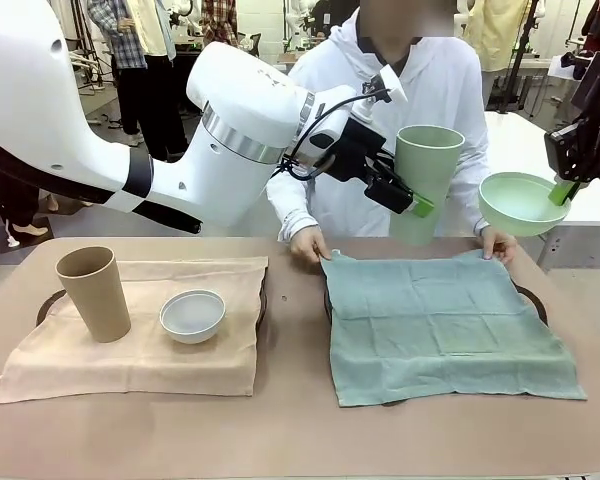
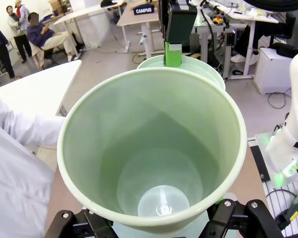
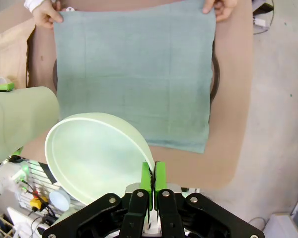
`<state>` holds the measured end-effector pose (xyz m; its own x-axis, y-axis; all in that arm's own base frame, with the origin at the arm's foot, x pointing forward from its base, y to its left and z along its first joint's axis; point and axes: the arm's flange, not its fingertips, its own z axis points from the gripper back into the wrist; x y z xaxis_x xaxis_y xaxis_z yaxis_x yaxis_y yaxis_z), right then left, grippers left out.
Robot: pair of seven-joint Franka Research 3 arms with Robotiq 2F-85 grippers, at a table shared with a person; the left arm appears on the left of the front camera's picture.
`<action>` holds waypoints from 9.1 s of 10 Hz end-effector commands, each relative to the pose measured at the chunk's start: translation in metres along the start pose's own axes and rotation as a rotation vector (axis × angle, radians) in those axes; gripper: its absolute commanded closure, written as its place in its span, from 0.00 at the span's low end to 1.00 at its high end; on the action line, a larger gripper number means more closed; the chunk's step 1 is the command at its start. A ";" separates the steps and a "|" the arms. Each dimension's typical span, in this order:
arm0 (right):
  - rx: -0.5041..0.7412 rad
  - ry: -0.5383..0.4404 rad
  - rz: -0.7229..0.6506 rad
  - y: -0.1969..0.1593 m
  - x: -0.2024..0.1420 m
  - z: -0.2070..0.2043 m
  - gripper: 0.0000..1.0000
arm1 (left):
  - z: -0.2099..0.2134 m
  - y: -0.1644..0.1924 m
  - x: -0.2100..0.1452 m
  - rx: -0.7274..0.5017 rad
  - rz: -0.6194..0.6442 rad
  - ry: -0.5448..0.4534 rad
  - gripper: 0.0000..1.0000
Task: Set up a tray with a mat and arrange the tableware.
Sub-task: Place the Picnic Bowl and Reusable plastic cup back onto the Handle tray in front of the human's position.
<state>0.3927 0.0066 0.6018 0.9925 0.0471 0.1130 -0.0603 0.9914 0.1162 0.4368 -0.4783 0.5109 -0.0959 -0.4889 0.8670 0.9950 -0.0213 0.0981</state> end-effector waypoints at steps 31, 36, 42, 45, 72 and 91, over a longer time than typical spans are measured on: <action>0.003 0.166 0.038 -0.025 0.069 -0.205 0.96 | -0.084 0.029 -0.159 -0.082 -0.165 -0.005 0.15; -0.005 0.165 0.056 -0.024 0.078 -0.239 0.96 | -0.101 0.038 -0.171 -0.079 -0.186 -0.033 0.15; -0.010 0.193 0.067 -0.024 0.083 -0.263 0.96 | -0.109 0.046 -0.182 -0.077 -0.149 -0.061 0.15; -0.008 0.195 0.065 -0.025 0.083 -0.263 0.96 | -0.112 0.050 -0.189 -0.079 -0.127 -0.065 0.15; -0.041 0.091 0.124 -0.006 0.006 -0.074 0.00 | 0.071 -0.011 -0.029 0.563 0.547 0.878 0.00; 0.236 0.210 -0.018 -0.096 0.003 -0.073 0.00 | 0.328 -0.013 -0.072 0.393 1.079 0.431 0.00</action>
<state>0.4016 -0.0723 0.5117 0.9949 0.0690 -0.0736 -0.0460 0.9597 0.2773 0.4264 -0.1936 0.6186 0.8463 -0.3824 0.3708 0.4977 0.8159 -0.2944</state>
